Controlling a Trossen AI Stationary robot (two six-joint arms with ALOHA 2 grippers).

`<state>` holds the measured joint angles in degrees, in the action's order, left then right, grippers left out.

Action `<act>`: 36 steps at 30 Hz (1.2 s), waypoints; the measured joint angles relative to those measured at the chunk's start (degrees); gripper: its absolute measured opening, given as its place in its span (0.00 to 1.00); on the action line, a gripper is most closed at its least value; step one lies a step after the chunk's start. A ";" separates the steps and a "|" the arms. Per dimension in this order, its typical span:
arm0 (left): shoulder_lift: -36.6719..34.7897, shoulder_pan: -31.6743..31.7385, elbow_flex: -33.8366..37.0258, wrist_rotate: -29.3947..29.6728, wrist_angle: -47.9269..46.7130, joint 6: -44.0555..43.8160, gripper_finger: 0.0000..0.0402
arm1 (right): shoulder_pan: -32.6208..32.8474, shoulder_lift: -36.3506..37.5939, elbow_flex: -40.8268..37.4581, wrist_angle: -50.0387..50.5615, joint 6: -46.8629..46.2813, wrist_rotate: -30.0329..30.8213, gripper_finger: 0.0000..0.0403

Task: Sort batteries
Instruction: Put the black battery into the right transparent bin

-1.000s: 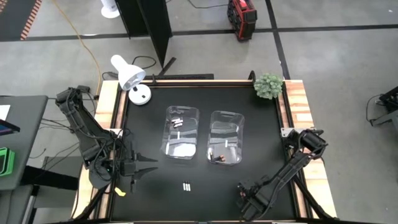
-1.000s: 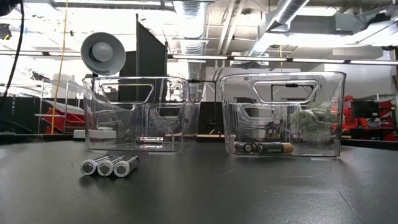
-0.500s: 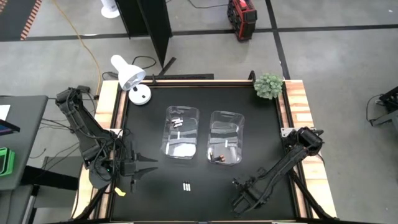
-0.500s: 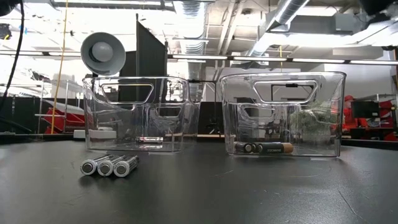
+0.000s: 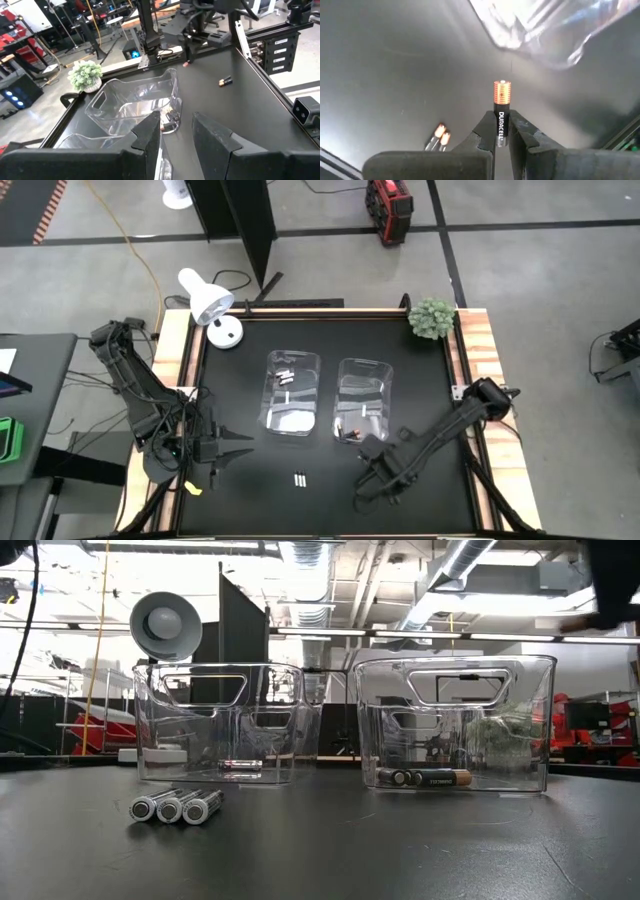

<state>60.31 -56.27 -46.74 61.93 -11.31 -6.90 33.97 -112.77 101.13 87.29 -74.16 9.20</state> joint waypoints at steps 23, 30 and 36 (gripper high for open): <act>0.04 -0.01 -0.02 -0.04 -1.77 -0.90 0.27 | -15.55 0.02 11.62 2.71 26.52 7.48 0.10; 0.04 -0.01 -0.02 -0.04 -1.81 -0.91 0.27 | -21.95 0.13 12.19 2.72 33.86 8.04 0.10; 0.04 -0.02 -0.02 -0.89 -1.86 -1.34 0.27 | -27.55 0.22 12.16 2.65 38.55 8.98 0.10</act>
<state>60.36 -56.29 -46.76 61.04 -13.17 -8.23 6.42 -112.55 113.29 89.94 -35.61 18.17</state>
